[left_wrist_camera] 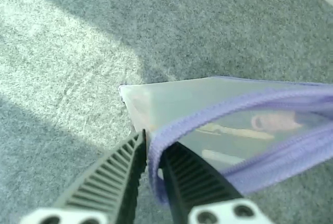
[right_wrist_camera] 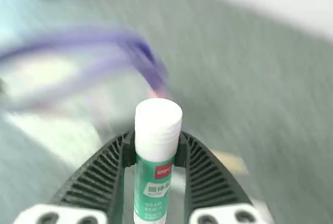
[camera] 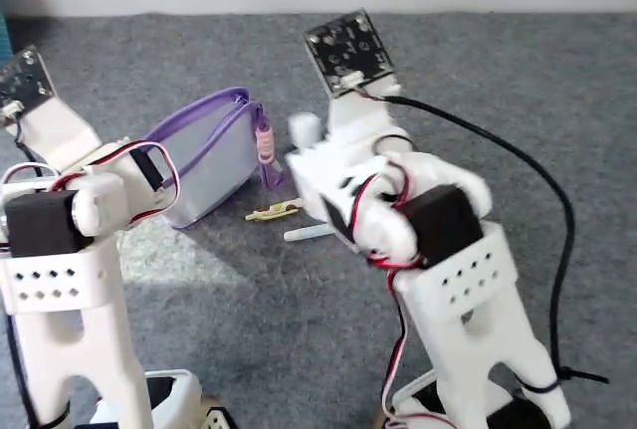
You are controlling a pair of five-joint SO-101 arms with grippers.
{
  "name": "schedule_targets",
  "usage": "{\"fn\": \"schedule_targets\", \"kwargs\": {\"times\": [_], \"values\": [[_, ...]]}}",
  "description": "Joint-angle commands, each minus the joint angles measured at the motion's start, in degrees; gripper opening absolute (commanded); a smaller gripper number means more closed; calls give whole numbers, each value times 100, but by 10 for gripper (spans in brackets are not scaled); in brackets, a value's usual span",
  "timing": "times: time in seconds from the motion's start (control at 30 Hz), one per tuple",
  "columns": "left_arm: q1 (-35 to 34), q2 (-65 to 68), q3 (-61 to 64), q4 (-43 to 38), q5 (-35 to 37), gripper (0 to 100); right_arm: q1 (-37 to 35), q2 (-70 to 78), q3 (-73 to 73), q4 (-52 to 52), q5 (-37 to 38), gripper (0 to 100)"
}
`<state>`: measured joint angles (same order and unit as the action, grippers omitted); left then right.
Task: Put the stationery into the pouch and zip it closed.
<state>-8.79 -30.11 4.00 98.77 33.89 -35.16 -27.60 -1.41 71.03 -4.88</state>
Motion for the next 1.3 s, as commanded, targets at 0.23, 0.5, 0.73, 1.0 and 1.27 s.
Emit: {"fn": "schedule_targets", "kwargs": {"times": [0.23,0.5,0.73,1.0,1.27], "values": [[9,105,-4,158,97,13,-1033,145,659,-3890,-132,8],[9,105,-4,158,97,13,-1182,716,765,-4752,-123,8],[0,105,-4,158,88,13,-910,699,1389,-4585,334,8],[9,105,-4,149,88,13,-919,391,2145,-4585,519,15],[0,105,-4,158,88,13,-831,-119,1793,-4031,492,286]]}}
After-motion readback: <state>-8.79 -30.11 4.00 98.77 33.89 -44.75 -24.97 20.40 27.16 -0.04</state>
